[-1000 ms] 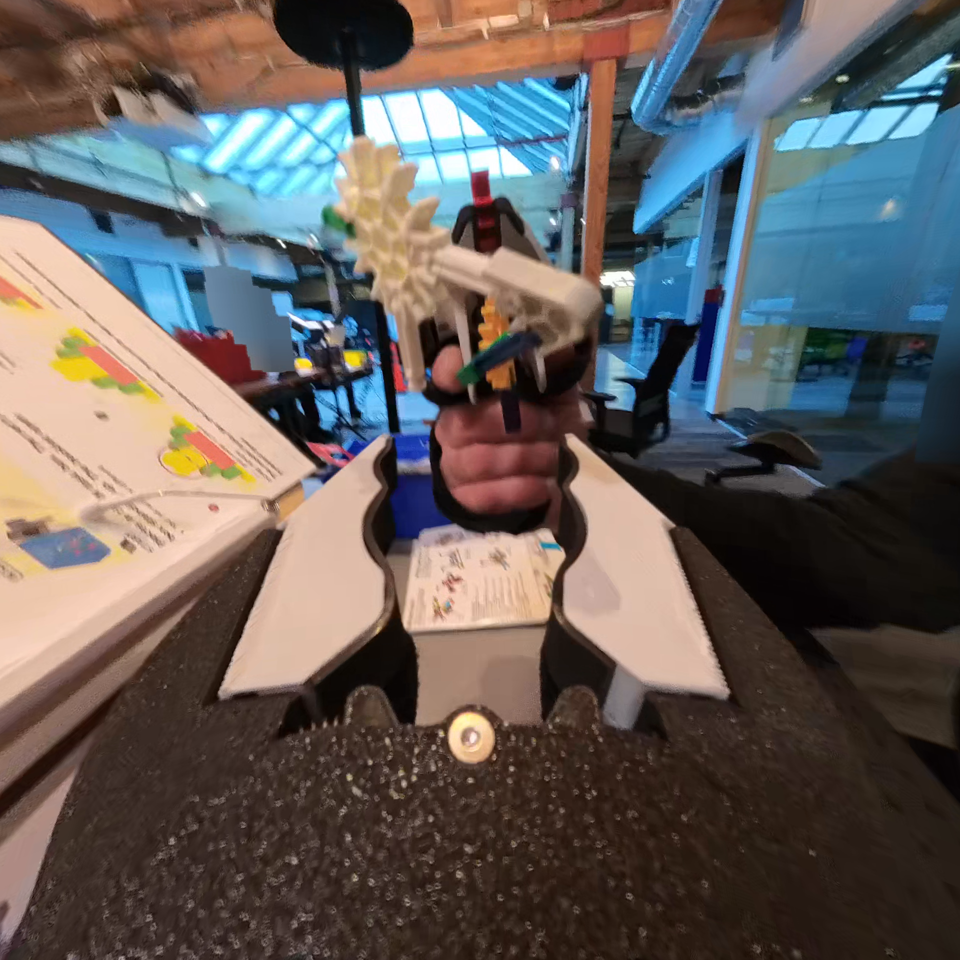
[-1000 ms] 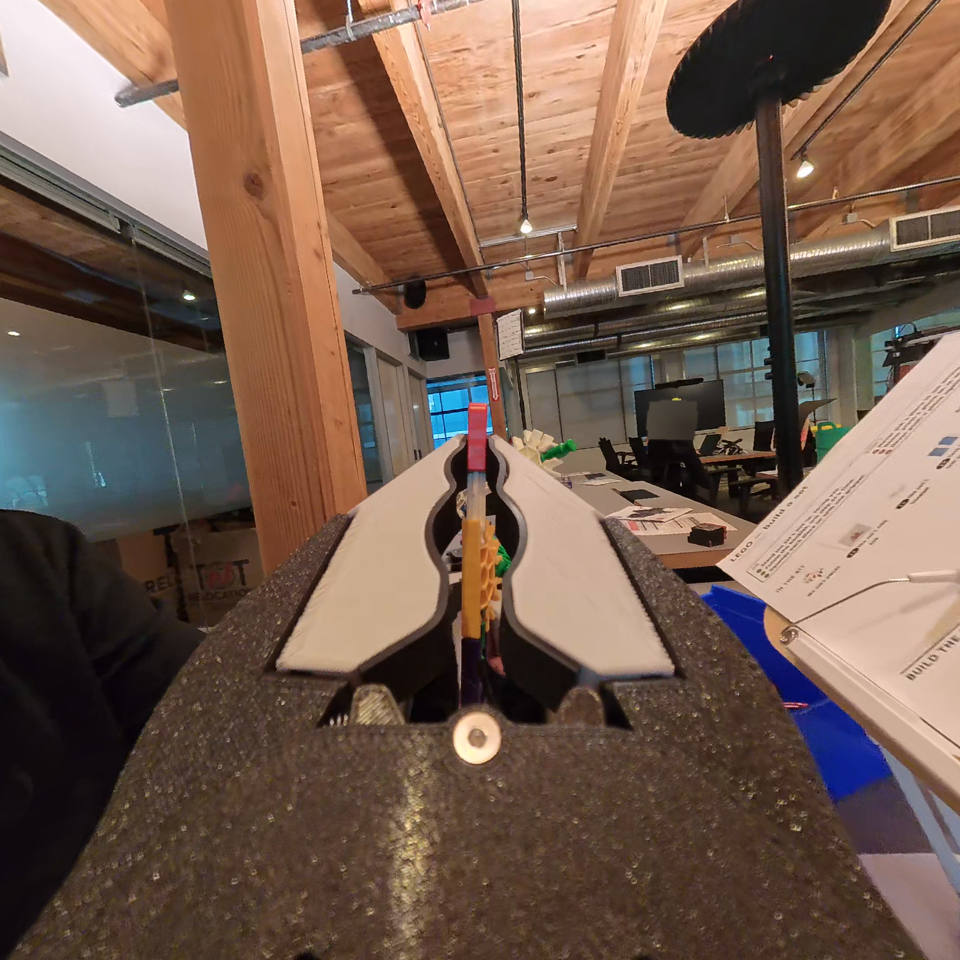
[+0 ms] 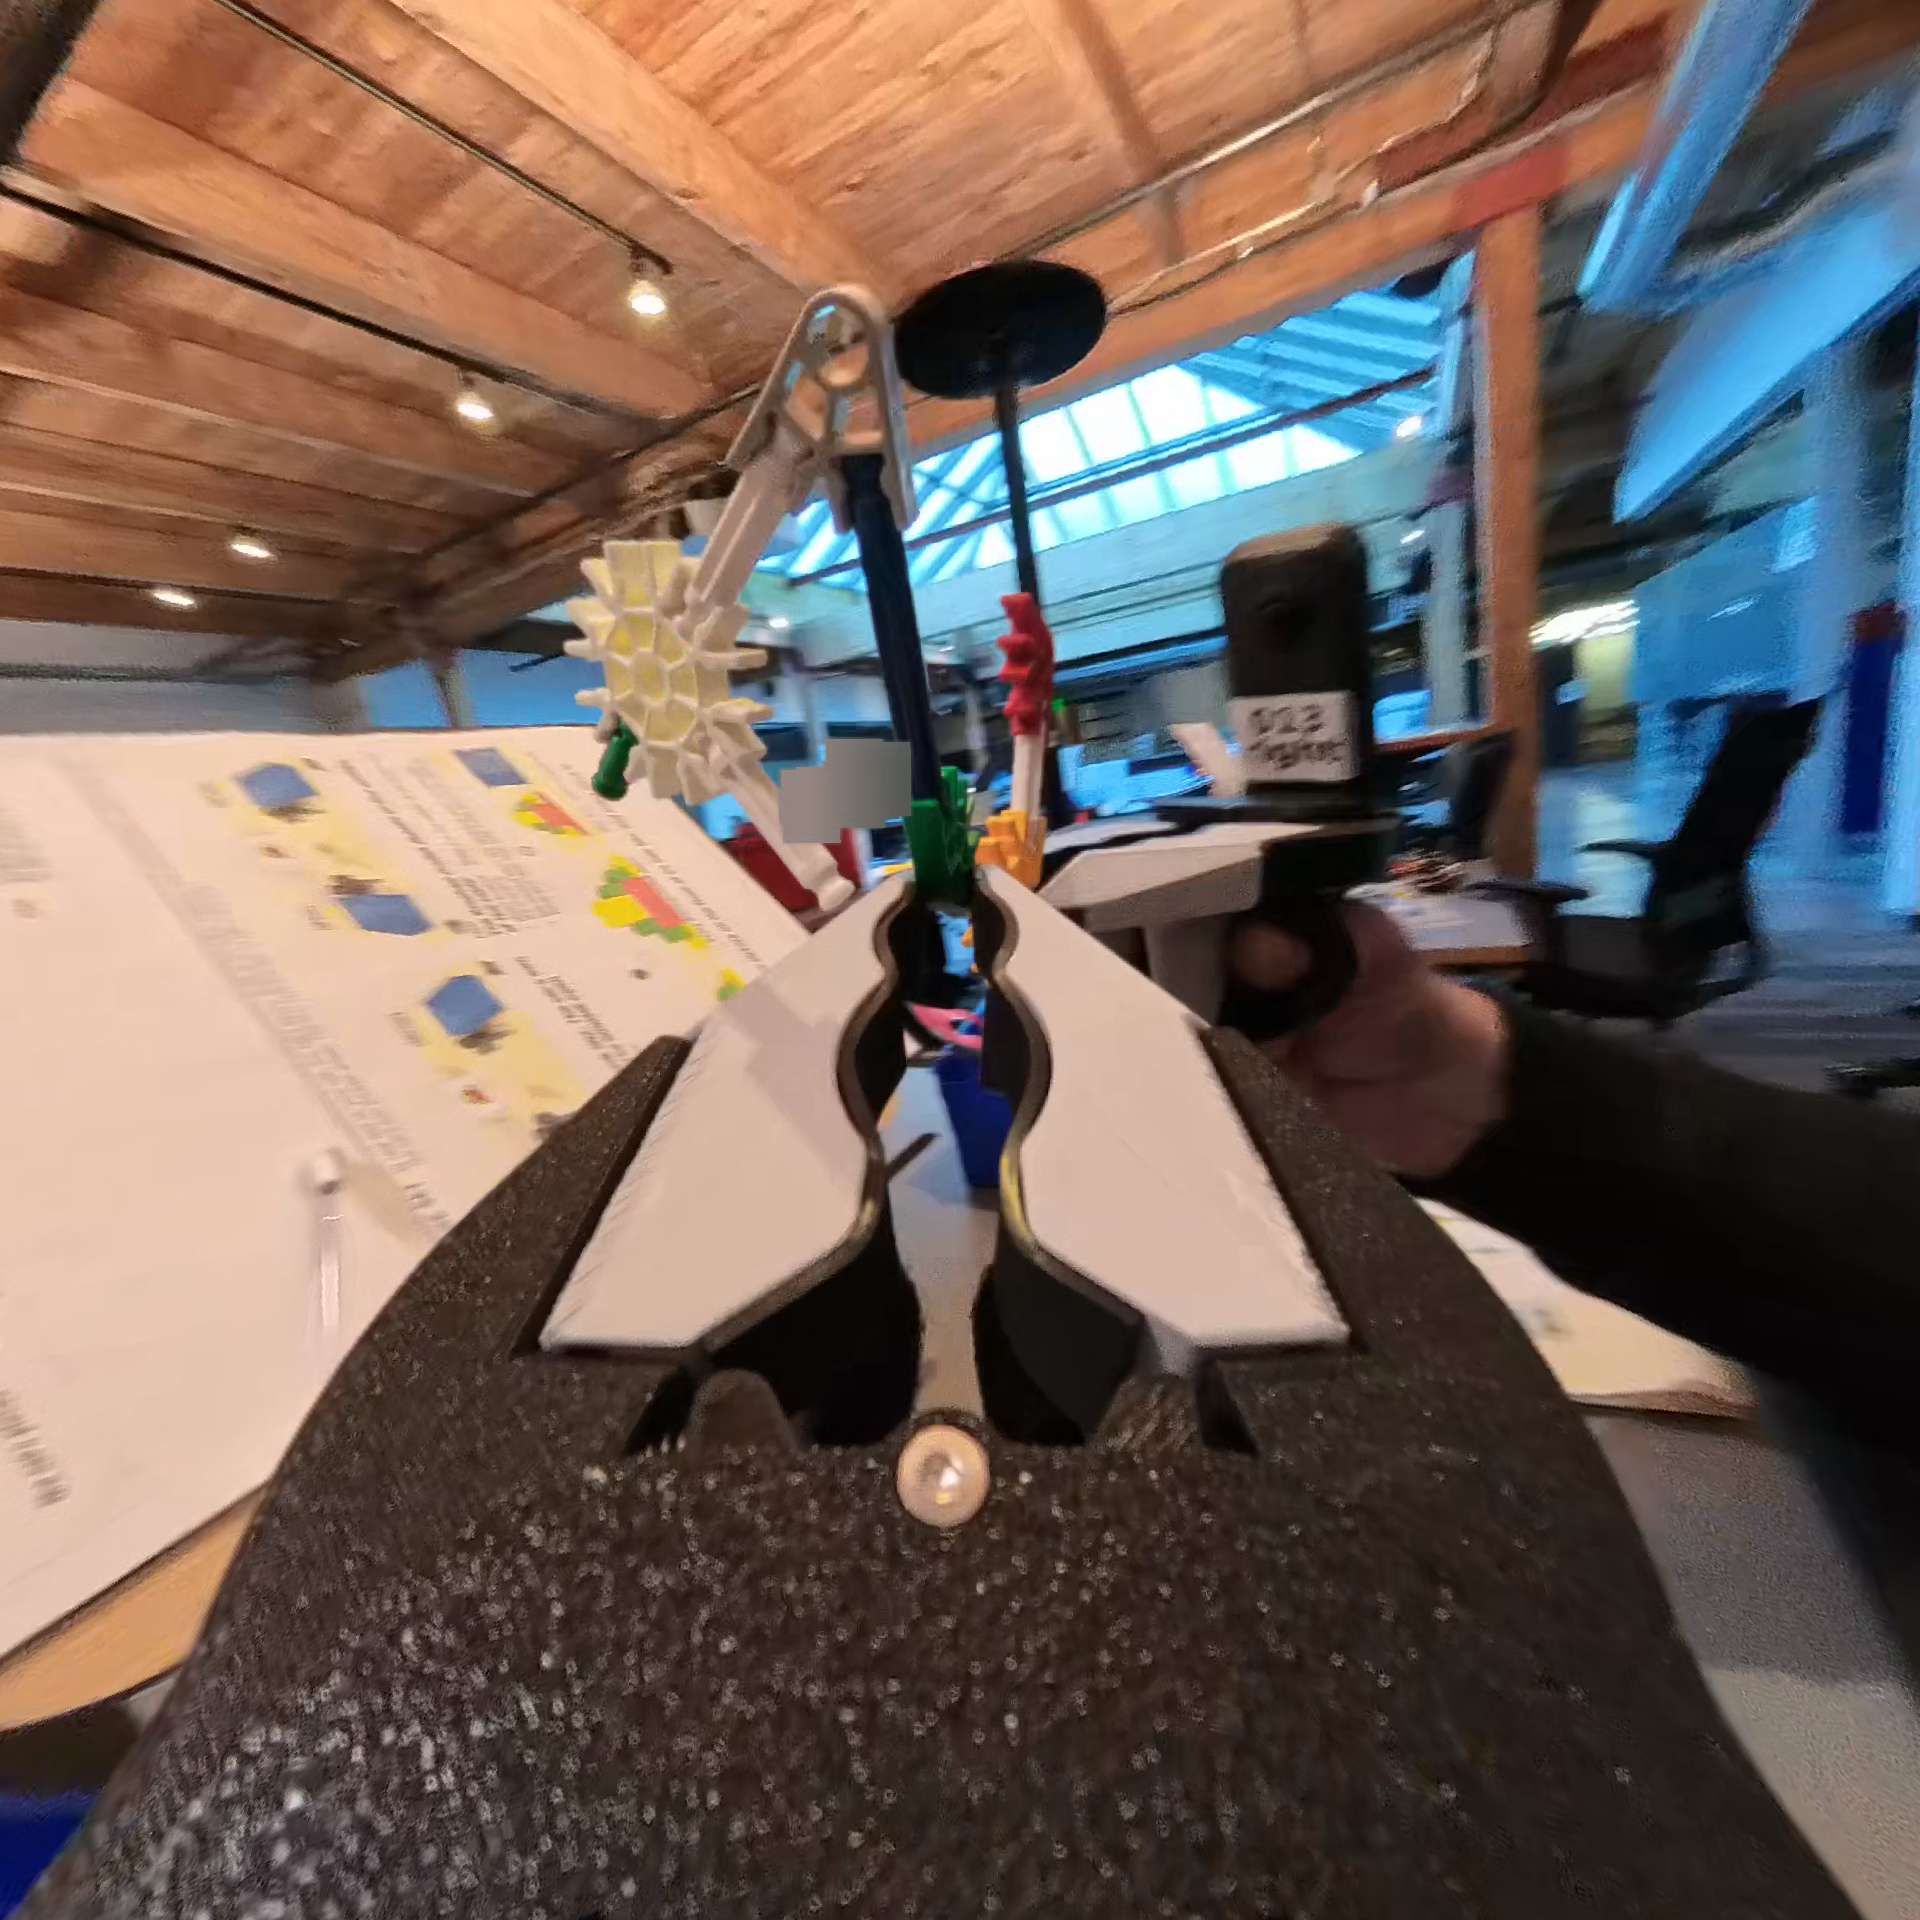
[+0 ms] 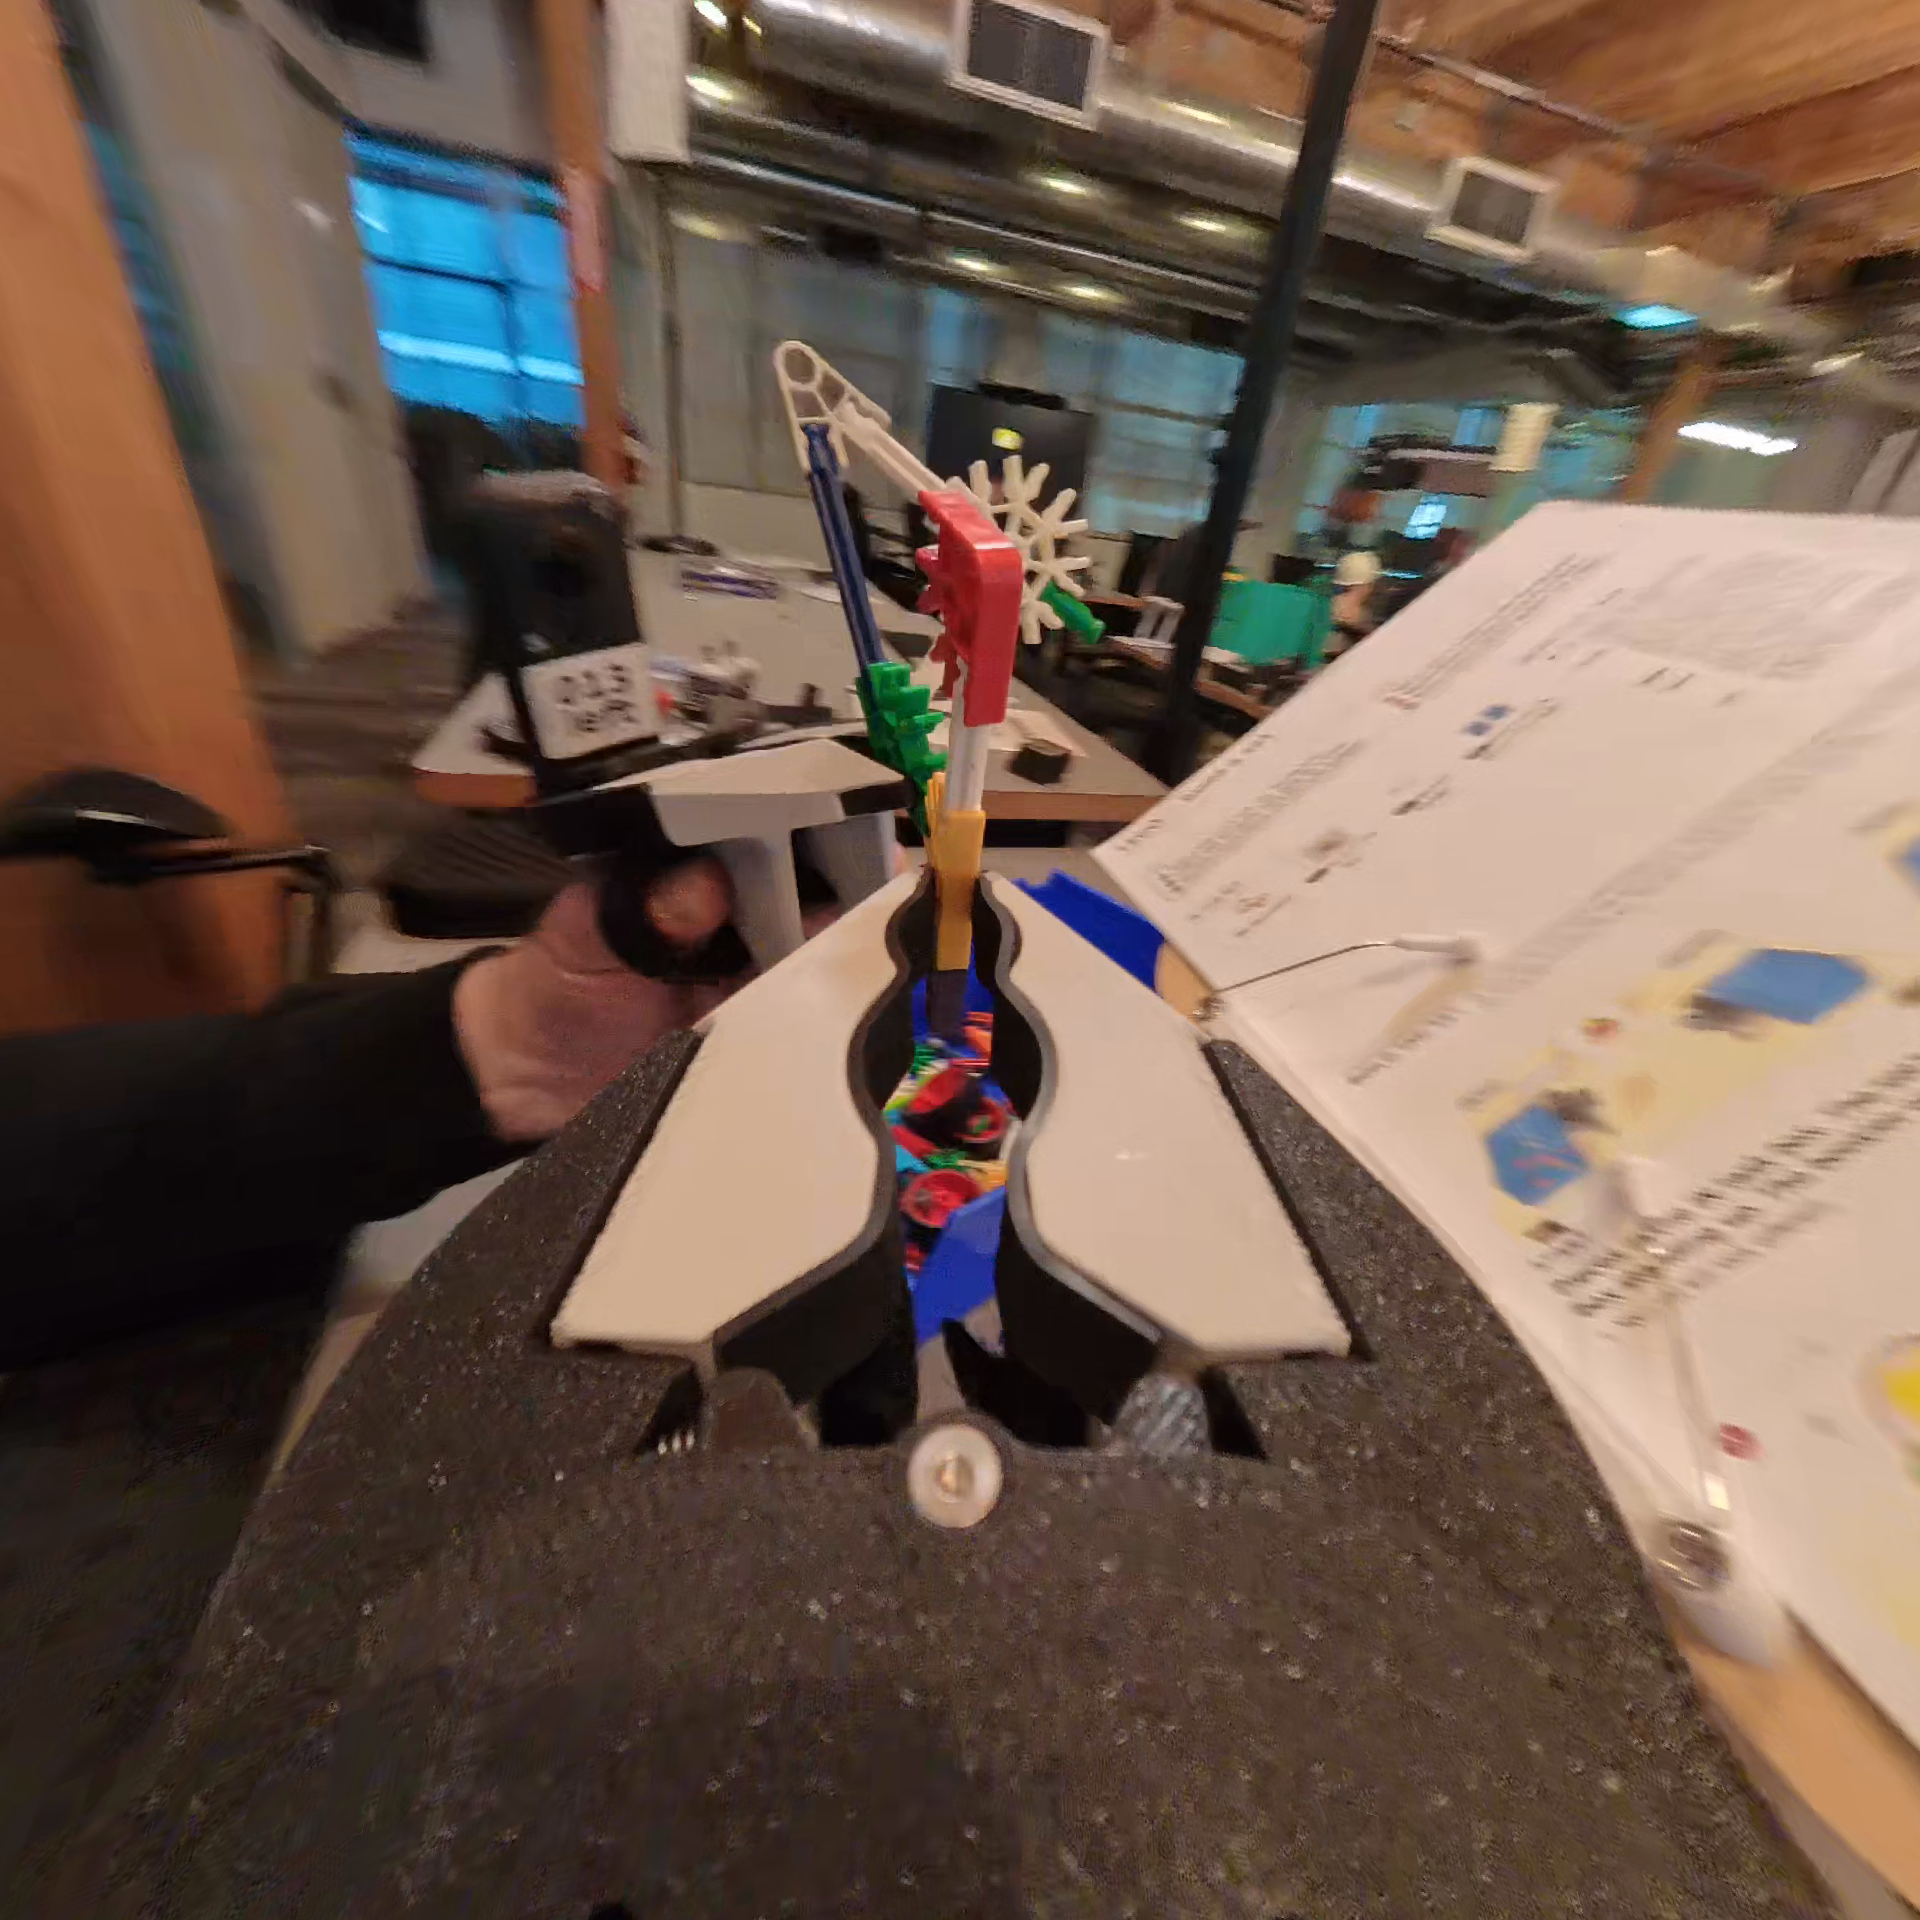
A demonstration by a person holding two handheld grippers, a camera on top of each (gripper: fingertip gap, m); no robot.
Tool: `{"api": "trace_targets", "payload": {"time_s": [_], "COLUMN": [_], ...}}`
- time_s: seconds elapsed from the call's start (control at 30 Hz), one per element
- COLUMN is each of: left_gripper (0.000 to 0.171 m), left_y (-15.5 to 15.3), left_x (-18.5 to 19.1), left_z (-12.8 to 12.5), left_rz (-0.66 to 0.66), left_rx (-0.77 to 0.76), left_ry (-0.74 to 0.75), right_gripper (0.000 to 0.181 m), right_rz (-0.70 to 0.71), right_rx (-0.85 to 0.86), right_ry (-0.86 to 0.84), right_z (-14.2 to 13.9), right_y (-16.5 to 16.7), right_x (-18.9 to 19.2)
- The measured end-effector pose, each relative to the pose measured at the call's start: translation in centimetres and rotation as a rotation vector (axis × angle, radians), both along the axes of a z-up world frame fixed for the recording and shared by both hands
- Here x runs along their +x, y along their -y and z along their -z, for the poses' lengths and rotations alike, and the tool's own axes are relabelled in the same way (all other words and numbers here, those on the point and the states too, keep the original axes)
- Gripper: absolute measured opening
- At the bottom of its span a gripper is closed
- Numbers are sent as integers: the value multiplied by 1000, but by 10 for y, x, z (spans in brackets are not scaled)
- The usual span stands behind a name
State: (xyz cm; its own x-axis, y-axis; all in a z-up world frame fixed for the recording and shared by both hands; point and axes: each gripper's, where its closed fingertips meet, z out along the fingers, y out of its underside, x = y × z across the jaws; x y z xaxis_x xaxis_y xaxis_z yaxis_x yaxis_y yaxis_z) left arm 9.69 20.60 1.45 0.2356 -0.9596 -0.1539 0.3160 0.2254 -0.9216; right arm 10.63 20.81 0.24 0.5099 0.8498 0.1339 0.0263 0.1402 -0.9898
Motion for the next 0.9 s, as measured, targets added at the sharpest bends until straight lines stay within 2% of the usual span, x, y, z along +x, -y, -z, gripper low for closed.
{"api": "trace_targets", "payload": {"time_s": [0.1, 0.27, 0.3, 0.4, 0.47, 0.53, 0.6, 0.67, 0.77, 0.83, 0.9], "left_gripper": [6, 3, 3, 3, 3, 4, 4, 3, 4, 4, 4], "left_y": [-12, -40, -43, -45, -47, -53, -57, -54, -42, -26, -18], "left_x": [-1, -6, -8, -10, -18, -27, -30, -32, -22, -15, -11], "left_z": [-3, 7, 8, 7, 2, 3, 11, 13, 37, 67, 91], "left_rz": [-184, -634, -655, -618, -620, -594, -500, -392, -221, -97, -49], "left_rx": [48, 208, 200, 179, 148, 104, 39, -18, -101, -159, -196], "left_ry": [-26, -177, -160, -145, -121, -132, -175, -186, -342, -529, -659], "right_gripper": [4, 2, 2, 2, 3, 3, 4, 4, 4, 4, 4], "right_rz": [191, 466, 485, 408, 273, 137, 81, -40, -110, -180, -234], "right_rx": [52, 119, 116, 58, 9, -75, -98, -147, -163, -152, -123], "right_ry": [53, 152, 143, 72, 5, 11, 54, 62, 66, 25, 6], "right_z": [-3, 8, 8, 8, 4, 8, 16, 21, 28, 22, 16], "right_y": [-14, -35, -37, -38, -30, -22, -19, -6, 0, 9, 21], "right_x": [1, -9, -11, -11, -13, -14, -5, -2, 12, 23, 35]}}
